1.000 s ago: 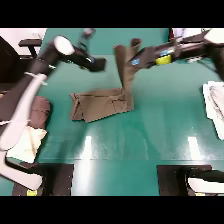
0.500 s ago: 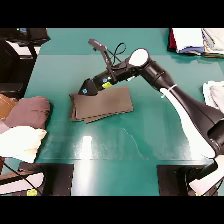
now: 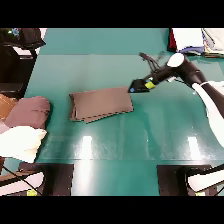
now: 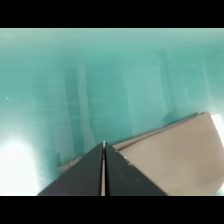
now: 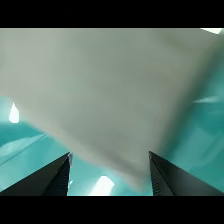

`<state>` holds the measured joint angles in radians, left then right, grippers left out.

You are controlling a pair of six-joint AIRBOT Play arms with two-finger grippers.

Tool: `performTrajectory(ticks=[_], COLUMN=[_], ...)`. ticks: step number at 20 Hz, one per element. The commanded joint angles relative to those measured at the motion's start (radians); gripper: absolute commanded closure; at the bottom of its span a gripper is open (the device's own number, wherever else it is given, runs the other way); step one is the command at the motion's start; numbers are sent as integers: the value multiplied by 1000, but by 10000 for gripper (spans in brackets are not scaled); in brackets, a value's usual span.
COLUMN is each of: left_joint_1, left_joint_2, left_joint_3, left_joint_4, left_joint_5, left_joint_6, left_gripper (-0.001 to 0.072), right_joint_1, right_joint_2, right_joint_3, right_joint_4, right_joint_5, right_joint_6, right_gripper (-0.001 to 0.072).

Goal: Fold the shirts.

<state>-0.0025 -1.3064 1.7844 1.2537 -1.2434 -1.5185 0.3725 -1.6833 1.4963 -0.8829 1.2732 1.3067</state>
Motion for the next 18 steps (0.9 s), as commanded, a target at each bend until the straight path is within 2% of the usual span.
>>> performTrajectory(ticks=[1,4,9,15,16,18], left_joint_1=[1,1,1,1,1,-5], left_joint_2=[0,0,0,0,0,0], left_joint_3=[-16,-32,-32,-32,-32,-32], left_joint_4=[-8,-8,-9,-13,-13,-14], left_joint_5=[-4,2,3,3,2,5], left_joint_6=[1,1,8,8,8,9], left_gripper=[678,678,678,678,678,679], right_joint_1=[-132,-127,-66,89,115,147], right_joint_2=[21,5,-113,-268,-290,-327], right_joint_3=[-144,-175,-172,34,76,153], right_joint_4=[-23,-4,191,235,233,226], right_joint_5=[-50,-87,-122,-119,-114,-92], right_joint_6=[32,32,27,27,27,27], right_gripper=[161,161,161,167,293,603])
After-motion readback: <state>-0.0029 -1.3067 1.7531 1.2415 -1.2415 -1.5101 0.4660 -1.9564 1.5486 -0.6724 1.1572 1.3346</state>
